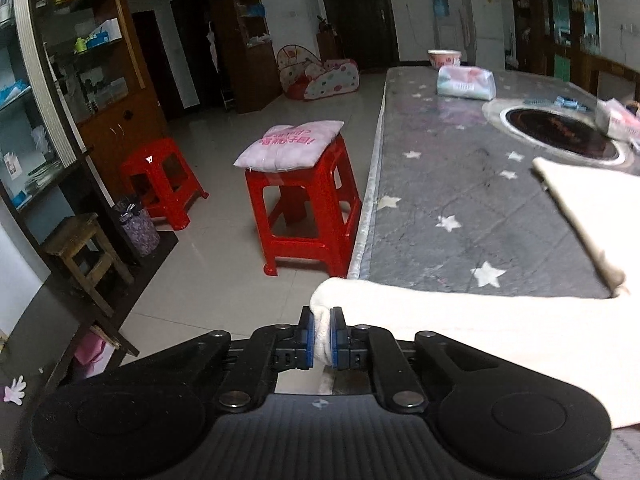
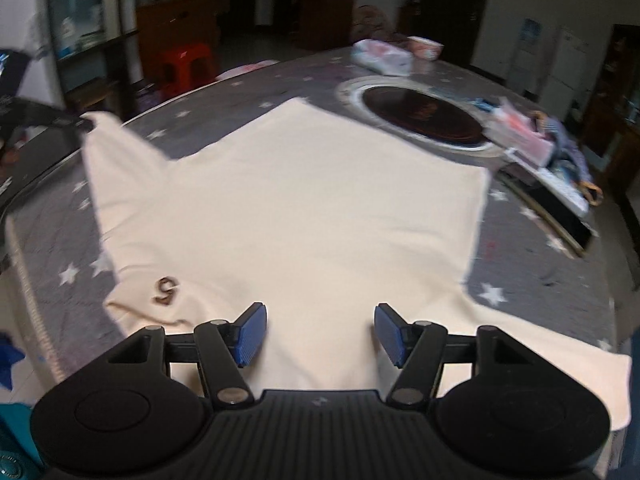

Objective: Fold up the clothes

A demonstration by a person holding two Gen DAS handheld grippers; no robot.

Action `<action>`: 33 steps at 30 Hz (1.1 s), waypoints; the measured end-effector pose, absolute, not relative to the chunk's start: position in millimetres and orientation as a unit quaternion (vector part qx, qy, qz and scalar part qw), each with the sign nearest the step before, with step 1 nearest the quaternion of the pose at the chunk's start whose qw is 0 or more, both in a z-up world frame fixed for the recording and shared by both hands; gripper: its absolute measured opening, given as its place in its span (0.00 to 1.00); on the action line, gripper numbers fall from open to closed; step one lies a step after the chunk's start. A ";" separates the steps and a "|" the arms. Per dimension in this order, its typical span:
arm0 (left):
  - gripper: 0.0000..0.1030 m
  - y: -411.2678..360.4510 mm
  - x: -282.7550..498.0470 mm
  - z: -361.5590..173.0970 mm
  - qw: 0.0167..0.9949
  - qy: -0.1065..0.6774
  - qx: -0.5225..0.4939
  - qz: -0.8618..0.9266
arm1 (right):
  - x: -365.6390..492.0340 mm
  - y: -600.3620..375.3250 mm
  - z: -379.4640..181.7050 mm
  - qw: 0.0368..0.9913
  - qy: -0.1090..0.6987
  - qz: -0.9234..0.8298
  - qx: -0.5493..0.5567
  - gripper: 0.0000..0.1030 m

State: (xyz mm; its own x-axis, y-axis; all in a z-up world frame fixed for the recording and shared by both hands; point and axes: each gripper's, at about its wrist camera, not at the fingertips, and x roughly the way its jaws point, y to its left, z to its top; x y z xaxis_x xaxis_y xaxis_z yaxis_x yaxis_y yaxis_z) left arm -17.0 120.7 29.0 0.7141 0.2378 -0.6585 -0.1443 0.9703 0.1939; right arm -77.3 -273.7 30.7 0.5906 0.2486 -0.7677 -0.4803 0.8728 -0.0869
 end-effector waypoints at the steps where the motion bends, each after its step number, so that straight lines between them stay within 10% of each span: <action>1: 0.08 121.1 -14.3 27.0 0.923 0.366 0.066 0.105 | -78.8 -269.0 28.5 0.877 0.405 0.213 -0.148 0.59; 11: 0.08 128.7 -6.3 20.4 0.916 0.382 0.061 0.108 | -86.6 -263.2 24.7 0.869 0.411 0.230 -0.151 0.60; 14: 0.15 127.3 -8.0 24.3 0.915 0.386 0.055 0.108 | -85.5 -265.7 26.8 0.871 0.410 0.228 -0.148 0.60; 18: 0.51 123.5 -13.8 33.2 0.917 0.379 0.057 0.112 | -87.1 -269.0 31.8 0.875 0.403 0.222 -0.148 0.61; 33: 0.68 27.2 -48.8 59.7 0.932 0.354 0.074 -0.015 | -93.8 -276.9 33.6 0.883 0.400 0.204 -0.140 0.61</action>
State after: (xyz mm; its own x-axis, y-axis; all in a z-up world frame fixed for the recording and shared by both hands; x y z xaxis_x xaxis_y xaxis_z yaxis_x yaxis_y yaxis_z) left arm -48.8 27.2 59.7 0.7490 0.0249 -0.6621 0.0797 0.9886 0.1274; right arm -93.8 -276.9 33.6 0.5972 0.2476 -0.7629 -0.4717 0.8777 -0.0844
